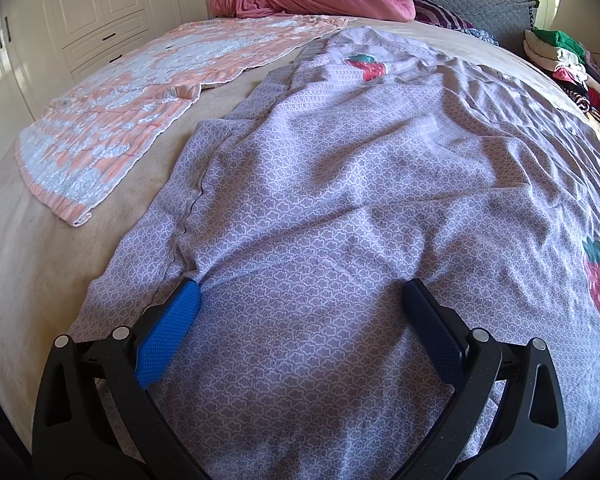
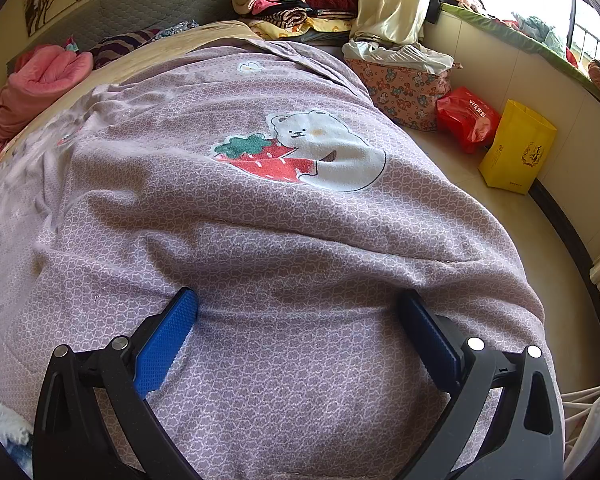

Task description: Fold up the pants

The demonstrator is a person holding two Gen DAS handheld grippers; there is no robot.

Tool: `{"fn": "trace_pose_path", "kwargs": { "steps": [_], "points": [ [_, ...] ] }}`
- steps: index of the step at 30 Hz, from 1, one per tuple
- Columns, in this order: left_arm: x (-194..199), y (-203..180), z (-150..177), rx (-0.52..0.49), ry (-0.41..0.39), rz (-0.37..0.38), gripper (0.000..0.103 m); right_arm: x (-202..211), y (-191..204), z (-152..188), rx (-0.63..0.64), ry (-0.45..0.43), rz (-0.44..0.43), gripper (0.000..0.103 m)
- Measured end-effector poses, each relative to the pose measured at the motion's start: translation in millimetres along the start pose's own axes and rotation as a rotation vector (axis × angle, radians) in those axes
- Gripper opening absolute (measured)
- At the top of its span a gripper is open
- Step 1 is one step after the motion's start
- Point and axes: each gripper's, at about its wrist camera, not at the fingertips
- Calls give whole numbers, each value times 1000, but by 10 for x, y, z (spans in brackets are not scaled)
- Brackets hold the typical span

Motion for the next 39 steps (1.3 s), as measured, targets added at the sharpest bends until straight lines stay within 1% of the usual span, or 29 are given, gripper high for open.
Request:
{"fn": "trace_pose_path", "kwargs": {
  "steps": [8,9,14,17,30,35,39],
  "points": [
    [-1,-7,-1,-2,-2,-2,95,-20,-34,-3,-1,0,-1,99],
    [-1,-10,5,-3,-6,-3,95,5,17,6,0,-1,-1,99],
    [2,-29,5,-4,-6,-5,95,12,31,-8,2,1,2,99],
    [-6,-2,-7,5,-3,8,95,22,46,8,2,0,1,99],
    [-12,7,-8,11,-4,9,95,37,47,24,0,-1,-1,99],
    [-21,-37,-23,-6,5,-11,95,38,46,24,1,-1,0,99],
    [-28,-6,-15,9,8,10,95,41,43,24,1,-1,0,99]
  ]
}}
Point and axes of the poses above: each gripper's, at about its wrist camera, not at the fingertips, and x roughly against the way its jaws point, y to its left, z to its underside, and after that the axes turned 14 degrees about -z, right-handed
